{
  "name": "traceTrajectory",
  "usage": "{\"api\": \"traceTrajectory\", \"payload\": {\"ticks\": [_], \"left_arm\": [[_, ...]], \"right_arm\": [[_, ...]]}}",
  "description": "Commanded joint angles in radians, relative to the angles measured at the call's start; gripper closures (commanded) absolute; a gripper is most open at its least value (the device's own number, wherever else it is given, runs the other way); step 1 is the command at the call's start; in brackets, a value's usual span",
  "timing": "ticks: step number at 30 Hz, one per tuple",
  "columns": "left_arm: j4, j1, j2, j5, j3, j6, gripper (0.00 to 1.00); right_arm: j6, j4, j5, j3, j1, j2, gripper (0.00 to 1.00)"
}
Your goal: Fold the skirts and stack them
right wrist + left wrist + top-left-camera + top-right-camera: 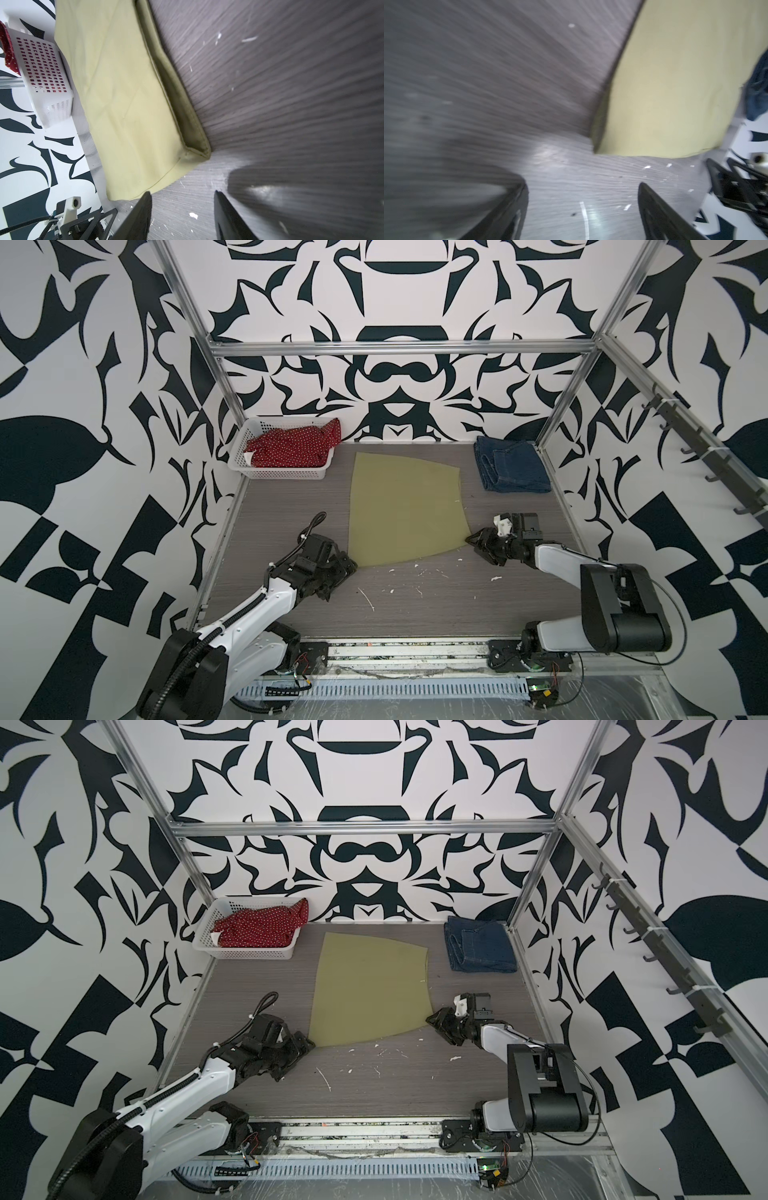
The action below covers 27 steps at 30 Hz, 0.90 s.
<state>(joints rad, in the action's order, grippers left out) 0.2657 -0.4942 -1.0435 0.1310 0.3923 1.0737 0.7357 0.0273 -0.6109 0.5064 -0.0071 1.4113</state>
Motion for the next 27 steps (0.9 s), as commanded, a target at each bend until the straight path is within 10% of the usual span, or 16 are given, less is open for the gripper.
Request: {"api": "traceTrajectory", "payload": {"ticks": [1, 13, 27], "left_arm": [[-0.054, -0.026, -0.051, 0.012, -0.006, 0.052, 0.22], [-0.161, -0.036, -0.184, -0.027, -0.018, 0.061, 0.51], [-0.184, -0.035, -0.2, -0.121, -0.029, 0.057, 0.56]], "right_arm": [[0.018, 0.065, -0.027, 0.0, -0.006, -0.005, 0.47], [0.018, 0.098, -0.024, -0.023, -0.006, -0.008, 0.47], [0.039, 0.173, -0.035, -0.068, -0.005, 0.035, 0.47]]}}
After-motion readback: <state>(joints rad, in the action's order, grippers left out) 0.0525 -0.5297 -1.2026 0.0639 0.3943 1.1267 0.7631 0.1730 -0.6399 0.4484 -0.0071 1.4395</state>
